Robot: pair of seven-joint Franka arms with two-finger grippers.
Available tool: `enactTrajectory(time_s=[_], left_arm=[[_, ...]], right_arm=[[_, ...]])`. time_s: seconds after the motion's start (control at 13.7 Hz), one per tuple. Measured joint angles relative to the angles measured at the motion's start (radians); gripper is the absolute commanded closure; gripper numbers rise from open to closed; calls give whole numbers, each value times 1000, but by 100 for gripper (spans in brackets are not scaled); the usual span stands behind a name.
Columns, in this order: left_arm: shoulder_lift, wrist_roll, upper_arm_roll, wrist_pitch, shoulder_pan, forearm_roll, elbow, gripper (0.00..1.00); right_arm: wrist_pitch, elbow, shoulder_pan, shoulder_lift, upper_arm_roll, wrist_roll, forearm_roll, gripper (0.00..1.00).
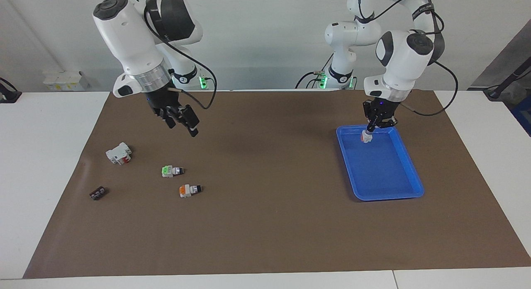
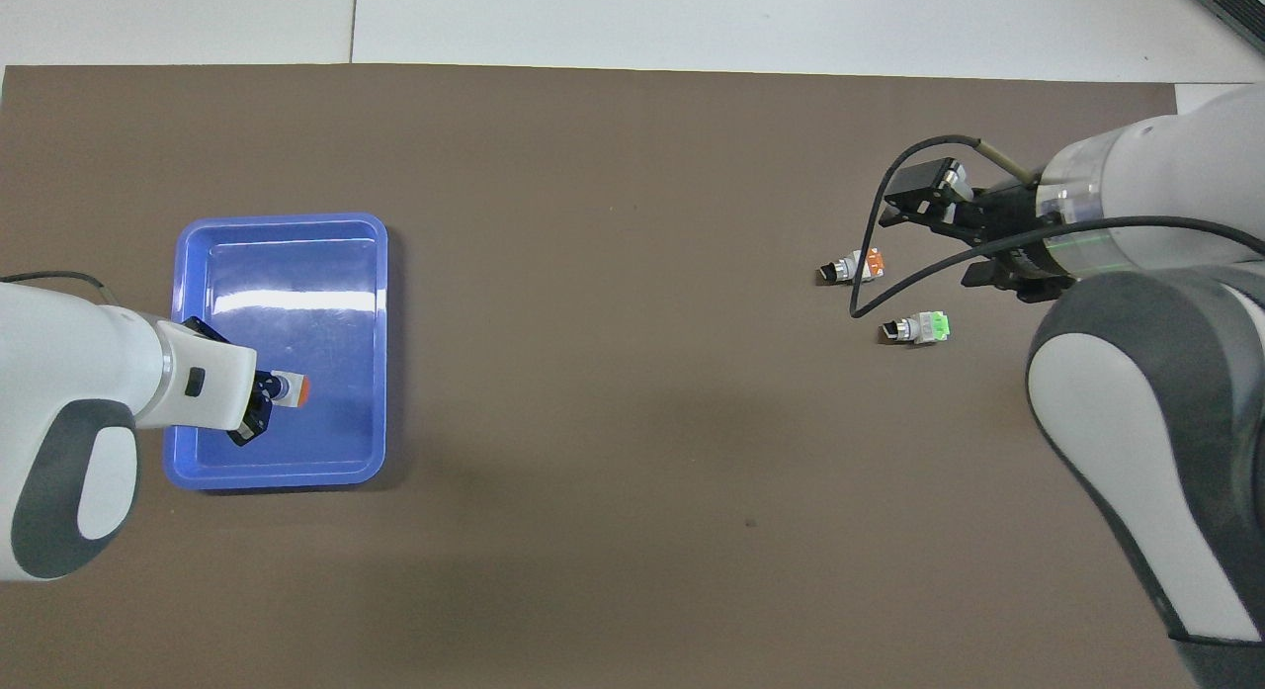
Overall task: Turn and place switch with both arms
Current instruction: 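Lower the switch into the tray while the right gripper withdraws, then release the switch in the tray with the left gripper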
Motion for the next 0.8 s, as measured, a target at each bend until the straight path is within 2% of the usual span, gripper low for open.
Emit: enactTrajectory(time_s=[0.22, 0.29, 0.37, 0.44, 0.66, 0.8], left_arm=[[39, -1, 2, 84, 0, 21, -50, 98], [44, -1, 1, 105, 0, 22, -64, 52], [46, -1, 0, 112, 0, 22, -70, 14], [45, -1, -2, 112, -1, 22, -71, 1], [39, -9, -6, 114, -2, 22, -66, 1], [14, -63, -6, 102, -2, 22, -61, 1]], right_arm=[[-64, 1, -55, -6, -25, -233, -83, 0], [-87, 3, -63, -14, -30, -285, -113, 0], [-107, 5, -64, -26, -31, -324, -150, 0], [-131, 12, -64, -39, -28, -350, -179, 0], [-255, 66, -59, -72, -23, -377, -189, 0], [-296, 76, -59, -93, -23, -379, -189, 0]])
